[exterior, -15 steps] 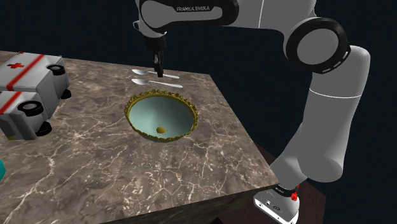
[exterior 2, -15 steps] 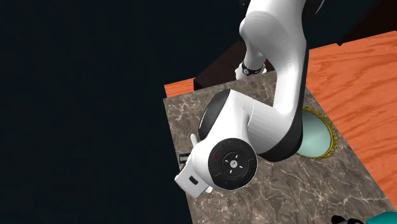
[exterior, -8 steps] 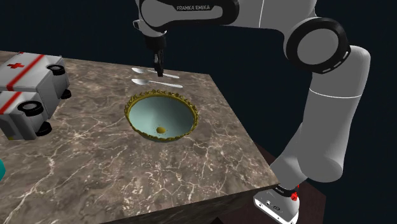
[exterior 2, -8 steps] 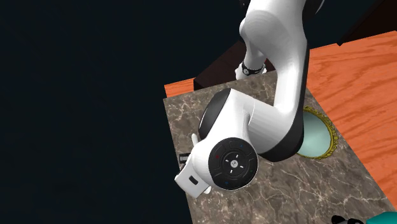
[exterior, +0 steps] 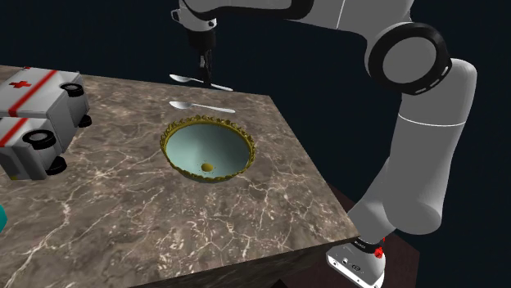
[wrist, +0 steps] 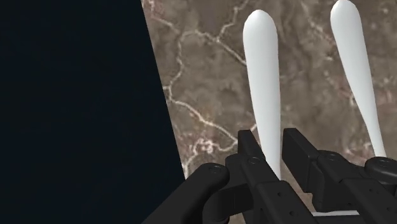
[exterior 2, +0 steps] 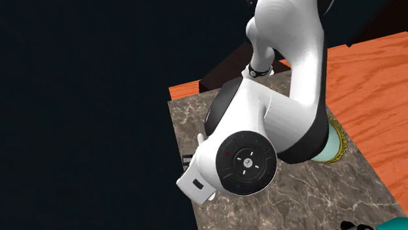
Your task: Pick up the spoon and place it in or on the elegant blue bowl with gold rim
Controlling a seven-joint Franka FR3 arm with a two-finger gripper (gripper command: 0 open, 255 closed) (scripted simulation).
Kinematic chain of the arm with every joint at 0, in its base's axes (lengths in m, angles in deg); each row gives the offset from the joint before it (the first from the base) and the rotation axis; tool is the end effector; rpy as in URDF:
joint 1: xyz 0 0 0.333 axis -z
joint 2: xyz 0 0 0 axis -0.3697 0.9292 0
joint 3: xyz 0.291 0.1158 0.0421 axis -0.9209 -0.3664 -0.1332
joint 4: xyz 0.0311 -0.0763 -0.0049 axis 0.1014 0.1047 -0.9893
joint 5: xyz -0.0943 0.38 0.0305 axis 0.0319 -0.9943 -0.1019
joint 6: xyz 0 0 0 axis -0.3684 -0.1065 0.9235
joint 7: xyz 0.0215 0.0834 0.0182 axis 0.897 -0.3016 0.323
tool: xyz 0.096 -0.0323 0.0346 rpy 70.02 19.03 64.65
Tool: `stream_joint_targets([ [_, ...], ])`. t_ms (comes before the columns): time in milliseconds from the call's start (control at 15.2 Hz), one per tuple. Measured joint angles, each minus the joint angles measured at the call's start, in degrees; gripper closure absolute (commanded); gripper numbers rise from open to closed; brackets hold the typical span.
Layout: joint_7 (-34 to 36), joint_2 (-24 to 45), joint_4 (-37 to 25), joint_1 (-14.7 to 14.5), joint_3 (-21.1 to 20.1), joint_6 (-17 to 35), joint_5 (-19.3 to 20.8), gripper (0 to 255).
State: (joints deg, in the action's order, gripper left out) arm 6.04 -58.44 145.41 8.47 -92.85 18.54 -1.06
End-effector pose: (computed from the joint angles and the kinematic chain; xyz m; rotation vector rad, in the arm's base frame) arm 0.6423 0.1852 0.4899 2.6846 1.1755 -0.2304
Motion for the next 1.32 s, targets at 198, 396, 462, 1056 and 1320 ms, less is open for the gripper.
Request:
stream_joint_targets([
  [198, -0.36, 0.12, -2.35, -0.19, -0.02, -2.19, -0.01, 255],
  [396, -0.91, 0.63, -5.53, -0.37, 0.01, -4.80, 0.04, 255],
  [462, -1.13, 0.90, -6.75, -0.43, 0.03, -5.73, 0.07, 255],
  [1056, -2.76, 3.31, -17.32, -1.20, 0.19, -13.73, 0.48, 255],
  [1320, -3.85, 6.25, -25.35, -1.89, 0.42, -18.70, 0.96, 255],
])
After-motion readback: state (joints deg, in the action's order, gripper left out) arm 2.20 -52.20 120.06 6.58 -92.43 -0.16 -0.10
